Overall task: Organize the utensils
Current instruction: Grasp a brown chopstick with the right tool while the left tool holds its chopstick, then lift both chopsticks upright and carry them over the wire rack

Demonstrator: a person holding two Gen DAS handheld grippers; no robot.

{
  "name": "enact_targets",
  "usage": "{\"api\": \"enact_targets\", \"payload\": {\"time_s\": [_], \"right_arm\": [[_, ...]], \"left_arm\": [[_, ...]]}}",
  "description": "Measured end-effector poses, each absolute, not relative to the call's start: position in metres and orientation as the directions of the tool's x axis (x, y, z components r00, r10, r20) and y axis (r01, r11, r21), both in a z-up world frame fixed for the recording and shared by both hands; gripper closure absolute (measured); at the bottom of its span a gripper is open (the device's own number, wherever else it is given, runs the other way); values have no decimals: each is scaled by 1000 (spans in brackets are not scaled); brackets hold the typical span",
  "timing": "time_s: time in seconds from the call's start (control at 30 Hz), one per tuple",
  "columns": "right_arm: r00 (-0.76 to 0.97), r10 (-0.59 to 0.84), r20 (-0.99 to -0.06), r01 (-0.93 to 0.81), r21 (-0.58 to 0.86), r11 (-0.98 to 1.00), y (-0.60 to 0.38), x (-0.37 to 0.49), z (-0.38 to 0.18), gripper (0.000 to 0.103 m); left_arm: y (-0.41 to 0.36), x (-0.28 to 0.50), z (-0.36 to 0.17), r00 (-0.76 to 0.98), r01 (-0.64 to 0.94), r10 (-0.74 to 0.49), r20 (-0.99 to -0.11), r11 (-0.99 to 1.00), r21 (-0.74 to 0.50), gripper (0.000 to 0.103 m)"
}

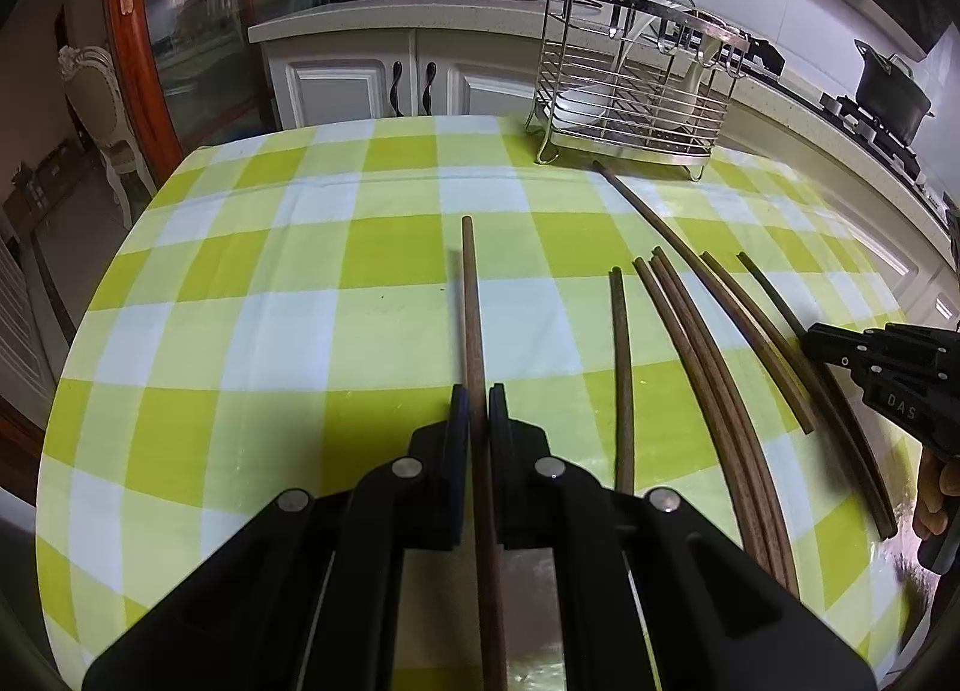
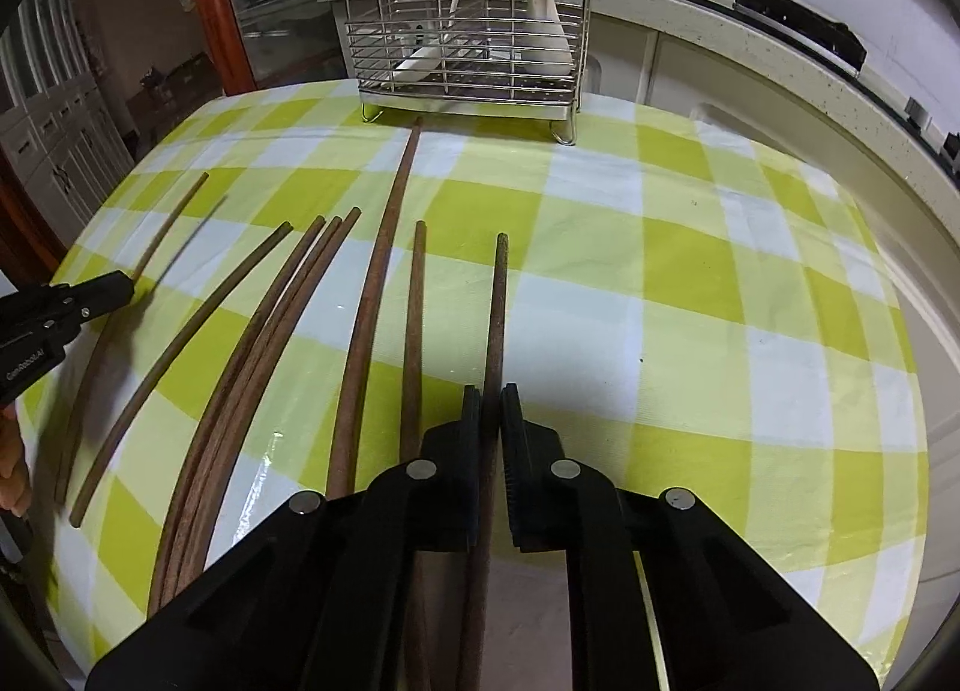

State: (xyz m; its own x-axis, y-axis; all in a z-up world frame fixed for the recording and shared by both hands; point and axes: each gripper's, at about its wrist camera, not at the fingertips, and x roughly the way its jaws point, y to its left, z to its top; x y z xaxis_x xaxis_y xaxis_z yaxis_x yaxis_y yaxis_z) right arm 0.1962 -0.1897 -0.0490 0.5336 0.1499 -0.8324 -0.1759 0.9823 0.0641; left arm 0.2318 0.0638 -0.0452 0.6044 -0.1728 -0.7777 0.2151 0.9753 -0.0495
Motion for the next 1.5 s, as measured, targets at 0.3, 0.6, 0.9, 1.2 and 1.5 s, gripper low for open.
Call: {"api": "enact_targets", "payload": {"time_s": [0.3,0.6,0.9,1.2,1.5], "right_arm": [[553,172,-815,-154,103,983,-198,193,-42,92],[613,181,-769,-143,118,983,-209,185,-11,93],[693,169,-701,-135,105,985,-216,171,35,93],[741,148,-655,-116,93,989,-223,159,61,93],[769,134,-626,-103,85,991,-225,150,74,93]], "left_arm": [[61,231,-41,611,221,-178,-771,974,-50,96],[59,229,-28,638,224,-186,-748,973,-50,96],[55,219,1,693,236,-205,-691,970,-52,96],[54,210,24,733,240,-217,-645,969,-53,96],[56,201,44,769,221,-207,-605,974,-53,96]]}}
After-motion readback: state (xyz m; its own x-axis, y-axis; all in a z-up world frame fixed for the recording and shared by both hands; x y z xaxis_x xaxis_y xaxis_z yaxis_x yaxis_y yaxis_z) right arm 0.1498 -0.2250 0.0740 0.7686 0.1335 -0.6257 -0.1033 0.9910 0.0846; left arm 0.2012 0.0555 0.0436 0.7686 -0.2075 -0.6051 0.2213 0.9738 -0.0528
